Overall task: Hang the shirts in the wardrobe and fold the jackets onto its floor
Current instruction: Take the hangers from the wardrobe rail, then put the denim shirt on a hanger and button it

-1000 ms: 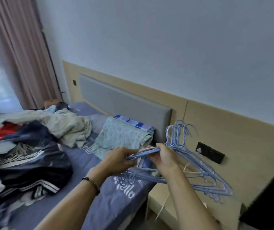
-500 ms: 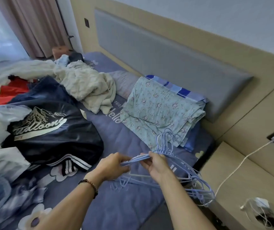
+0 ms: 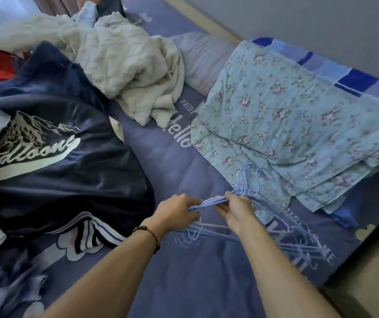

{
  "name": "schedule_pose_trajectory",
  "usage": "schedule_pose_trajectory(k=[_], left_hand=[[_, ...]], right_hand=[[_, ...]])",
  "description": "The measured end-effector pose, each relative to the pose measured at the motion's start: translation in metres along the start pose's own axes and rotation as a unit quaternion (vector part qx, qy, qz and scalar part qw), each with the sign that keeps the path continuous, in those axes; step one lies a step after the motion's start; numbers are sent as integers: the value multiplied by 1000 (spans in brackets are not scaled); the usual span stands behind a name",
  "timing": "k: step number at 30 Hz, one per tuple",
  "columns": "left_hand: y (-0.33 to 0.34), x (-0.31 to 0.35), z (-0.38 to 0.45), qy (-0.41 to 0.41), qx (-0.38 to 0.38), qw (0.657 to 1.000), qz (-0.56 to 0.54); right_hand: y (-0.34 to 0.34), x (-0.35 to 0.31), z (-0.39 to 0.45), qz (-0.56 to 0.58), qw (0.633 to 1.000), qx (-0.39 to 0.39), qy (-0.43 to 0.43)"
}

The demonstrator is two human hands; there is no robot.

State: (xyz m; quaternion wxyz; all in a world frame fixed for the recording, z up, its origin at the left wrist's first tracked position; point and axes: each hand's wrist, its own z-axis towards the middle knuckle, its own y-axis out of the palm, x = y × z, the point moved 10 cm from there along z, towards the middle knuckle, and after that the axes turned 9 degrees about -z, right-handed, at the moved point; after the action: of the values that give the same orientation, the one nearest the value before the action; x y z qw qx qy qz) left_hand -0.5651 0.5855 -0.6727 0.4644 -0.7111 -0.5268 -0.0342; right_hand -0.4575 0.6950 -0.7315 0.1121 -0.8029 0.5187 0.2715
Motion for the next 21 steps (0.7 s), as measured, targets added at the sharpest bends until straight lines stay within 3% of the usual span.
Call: schedule_pose_trajectory(k=[5,7,12,15,21], left_hand=[[5,-7,13,53,46,997,40],[2,-16,1,81,60,995,29],[-26,-64,-64,77,111,991,8],[-48,-108,-117,41,145,989,1],[-93,-212,-260,23,263,964,-32]], right_hand=[[0,-4,24,-32,999,21,-17],[1,-4,21,-95,994,43,-32],[27,-12,-32,-339,921,126,-141],[83,19,-76,-415,895,69,-151],[216,113,-204,-570,792,-51,-211]])
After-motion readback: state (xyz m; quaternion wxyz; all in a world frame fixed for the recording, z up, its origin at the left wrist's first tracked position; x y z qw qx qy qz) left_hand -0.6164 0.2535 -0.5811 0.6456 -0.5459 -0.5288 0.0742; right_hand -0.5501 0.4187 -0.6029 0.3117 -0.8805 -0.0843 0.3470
